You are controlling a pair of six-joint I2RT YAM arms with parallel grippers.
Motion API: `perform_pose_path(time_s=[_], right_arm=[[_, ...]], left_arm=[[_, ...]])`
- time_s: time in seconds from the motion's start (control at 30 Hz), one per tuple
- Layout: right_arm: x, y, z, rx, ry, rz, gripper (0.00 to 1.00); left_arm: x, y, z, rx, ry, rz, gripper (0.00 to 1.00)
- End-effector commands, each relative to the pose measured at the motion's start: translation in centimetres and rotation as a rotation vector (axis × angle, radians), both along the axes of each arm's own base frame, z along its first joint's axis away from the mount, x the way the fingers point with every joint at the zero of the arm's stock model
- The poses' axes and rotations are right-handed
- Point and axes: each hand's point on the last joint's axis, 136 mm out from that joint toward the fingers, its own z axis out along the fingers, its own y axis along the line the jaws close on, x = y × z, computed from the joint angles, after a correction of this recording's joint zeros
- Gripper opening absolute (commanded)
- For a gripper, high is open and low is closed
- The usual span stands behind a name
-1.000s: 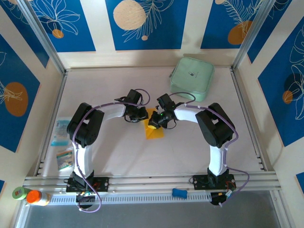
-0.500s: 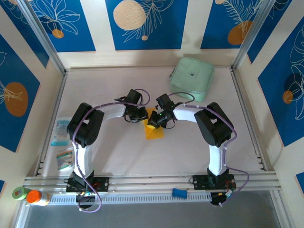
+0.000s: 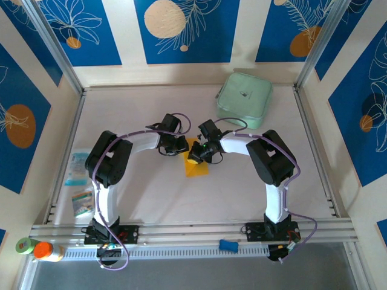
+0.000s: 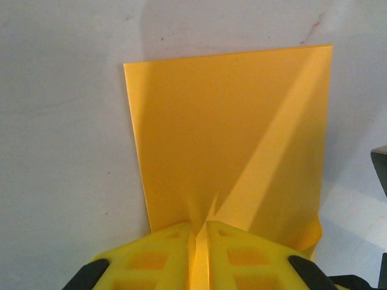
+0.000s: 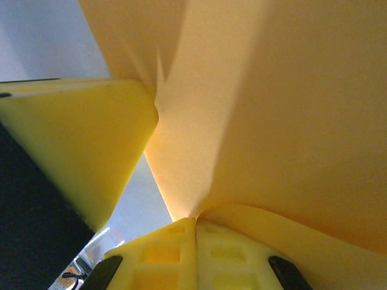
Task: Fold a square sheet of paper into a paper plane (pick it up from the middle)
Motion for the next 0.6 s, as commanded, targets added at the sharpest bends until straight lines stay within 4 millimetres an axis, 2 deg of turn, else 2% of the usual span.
perform_pose_path(time_s=[0.0, 0.57], right_arm=[[0.29, 0.09, -0.51, -0.019, 0.015, -0.021, 0.00], [0.37, -0.12, -1.06, -0.032, 0.027, -0.028, 0.00]], left_arm=[[-1.13, 0.85, -1.64, 0.033, 0.056, 0.017, 0.15], [-1.26, 0.75, -1.69, 0.027, 0.059, 0.014, 0.15]])
